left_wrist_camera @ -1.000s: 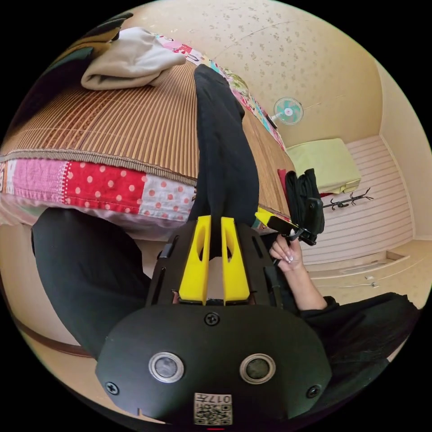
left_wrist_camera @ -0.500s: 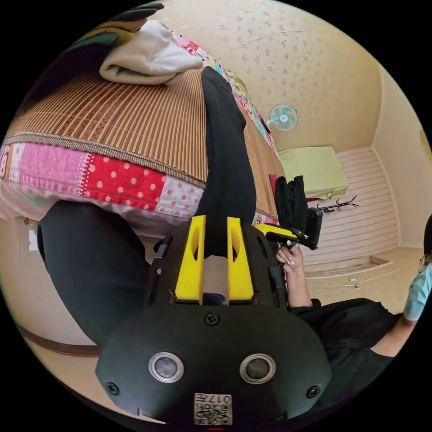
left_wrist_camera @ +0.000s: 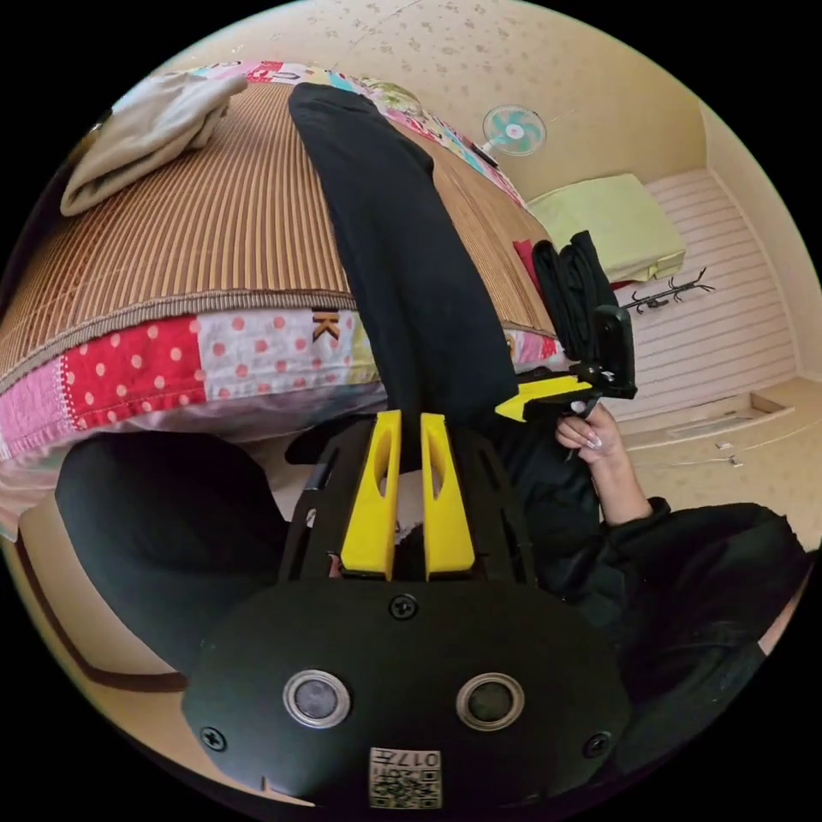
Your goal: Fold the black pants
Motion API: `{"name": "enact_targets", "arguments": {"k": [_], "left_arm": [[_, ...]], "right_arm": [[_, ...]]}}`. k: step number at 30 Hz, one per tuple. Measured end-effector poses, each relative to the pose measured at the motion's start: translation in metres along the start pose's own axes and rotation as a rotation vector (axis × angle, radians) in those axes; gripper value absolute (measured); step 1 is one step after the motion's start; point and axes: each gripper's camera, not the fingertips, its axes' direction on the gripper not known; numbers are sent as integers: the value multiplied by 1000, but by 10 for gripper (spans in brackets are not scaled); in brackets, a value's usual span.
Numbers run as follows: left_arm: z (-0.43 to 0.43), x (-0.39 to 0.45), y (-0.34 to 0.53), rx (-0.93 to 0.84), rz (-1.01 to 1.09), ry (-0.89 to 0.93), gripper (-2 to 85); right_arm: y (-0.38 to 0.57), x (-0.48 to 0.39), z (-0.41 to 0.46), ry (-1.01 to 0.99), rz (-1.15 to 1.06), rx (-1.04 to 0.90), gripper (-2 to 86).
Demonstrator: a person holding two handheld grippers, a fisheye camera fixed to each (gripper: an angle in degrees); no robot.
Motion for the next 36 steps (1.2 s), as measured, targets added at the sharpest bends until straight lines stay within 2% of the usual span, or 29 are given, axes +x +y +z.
{"name": "enact_targets", "arguments": {"k": [3,6,12,16,20,22,24,27,29,32,34,36], "left_arm": [[-19,-21,14,183,-45,89,87],[-31,-38,5,257,-32,123,116],[3,-37,-22,162,40,53,126],[10,-31,-2,166,68,97,123],[-1,-35,20,240,53,95,123],[3,-42,17,215,45,126,122],[12,-49,14,176,42,200,109],[3,-44,25,134,60,221,65],[-28,-22,47,207,162,318,51],[-103,39,79,378,372,534,49],[-156,99,92,467,547,509,49],[-224,179,105,578,752,446,50]], "right_arm": [[17,30,-21,-12,102,120,82],[16,59,-40,-105,130,234,110],[-9,81,-41,-105,90,294,123],[-12,91,-26,-159,87,247,124],[8,94,-47,-70,71,332,123],[6,111,-49,-142,100,335,118],[-4,129,-38,-305,107,270,109],[0,122,-39,-231,109,265,70],[17,100,-58,-250,10,325,44],[47,44,-114,-414,-234,491,24],[55,-10,-155,-386,-423,550,18],[64,-88,-214,-245,-650,608,13]]}}
